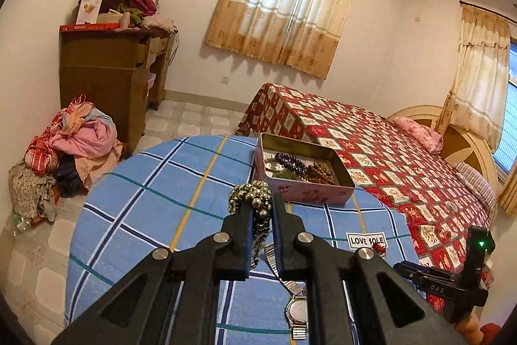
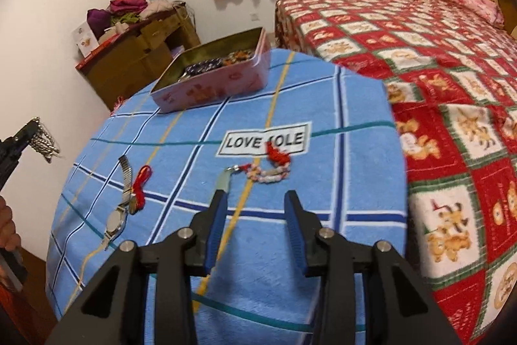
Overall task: Organize jewelry
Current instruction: 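Grasp the red-string bead bracelet with jade pendant with the right tool, lift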
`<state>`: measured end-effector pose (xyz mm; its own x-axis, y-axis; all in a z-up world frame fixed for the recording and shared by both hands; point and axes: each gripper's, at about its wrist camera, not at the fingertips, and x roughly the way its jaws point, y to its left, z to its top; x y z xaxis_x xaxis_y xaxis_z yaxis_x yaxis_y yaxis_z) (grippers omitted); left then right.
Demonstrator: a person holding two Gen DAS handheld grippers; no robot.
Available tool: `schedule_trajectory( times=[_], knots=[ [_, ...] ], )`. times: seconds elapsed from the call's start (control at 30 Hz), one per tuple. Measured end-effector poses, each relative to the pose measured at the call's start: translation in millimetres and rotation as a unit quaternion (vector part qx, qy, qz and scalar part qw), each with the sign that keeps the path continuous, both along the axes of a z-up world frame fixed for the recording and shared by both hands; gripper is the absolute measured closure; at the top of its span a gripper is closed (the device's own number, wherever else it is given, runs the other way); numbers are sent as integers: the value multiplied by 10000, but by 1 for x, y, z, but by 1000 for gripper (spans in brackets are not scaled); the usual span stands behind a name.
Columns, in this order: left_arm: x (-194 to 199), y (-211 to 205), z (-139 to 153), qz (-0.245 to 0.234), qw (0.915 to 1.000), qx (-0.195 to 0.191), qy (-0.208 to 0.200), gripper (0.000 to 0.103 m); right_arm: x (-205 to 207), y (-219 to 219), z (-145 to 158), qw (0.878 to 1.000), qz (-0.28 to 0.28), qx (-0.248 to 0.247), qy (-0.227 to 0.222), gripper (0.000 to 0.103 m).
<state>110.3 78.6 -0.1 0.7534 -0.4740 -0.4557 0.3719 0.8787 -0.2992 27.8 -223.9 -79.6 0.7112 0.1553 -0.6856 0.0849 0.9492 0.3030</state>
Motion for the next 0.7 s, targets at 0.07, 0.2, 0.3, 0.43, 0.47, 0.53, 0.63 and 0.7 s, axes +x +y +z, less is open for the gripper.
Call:
schedule_trajectory(
  times=[0.07, 0.2, 0.3, 0.43, 0.47, 0.53, 0.63, 0.7],
  knots=[
    [0, -3, -2, -2, 10000, 59, 26, 94, 7, 9, 0, 9998, 155, -93, 17, 63],
    [-3, -3, 1, -30, 10000, 89, -5, 94, 17, 13, -1, 9997, 213, -19, 68, 63],
    [-2, -1, 0, 5, 9999, 153, 3, 94, 15, 2, 2, 9998, 6, -200, -49, 64],
    [4, 0, -5, 40, 9999, 90, 116, 94, 21, -16, 2, 9985, -290, -461, -15, 64],
    [5, 0, -6, 30, 9999, 77, 135, 94, 25, -16, 1, 9983, -289, -512, 13, 64],
    [4, -2, -6, 0, 9999, 81, 136, 94, 37, -12, -6, 9970, -189, -720, 219, 64],
    [3, -6, -5, -44, 9998, 133, 127, 94, 49, -2, -16, 9936, -36, -1008, 516, 73],
    [4, -7, -5, -57, 9998, 144, 132, 93, 49, 0, -16, 9924, 3, -1115, 529, 81]
  ],
)
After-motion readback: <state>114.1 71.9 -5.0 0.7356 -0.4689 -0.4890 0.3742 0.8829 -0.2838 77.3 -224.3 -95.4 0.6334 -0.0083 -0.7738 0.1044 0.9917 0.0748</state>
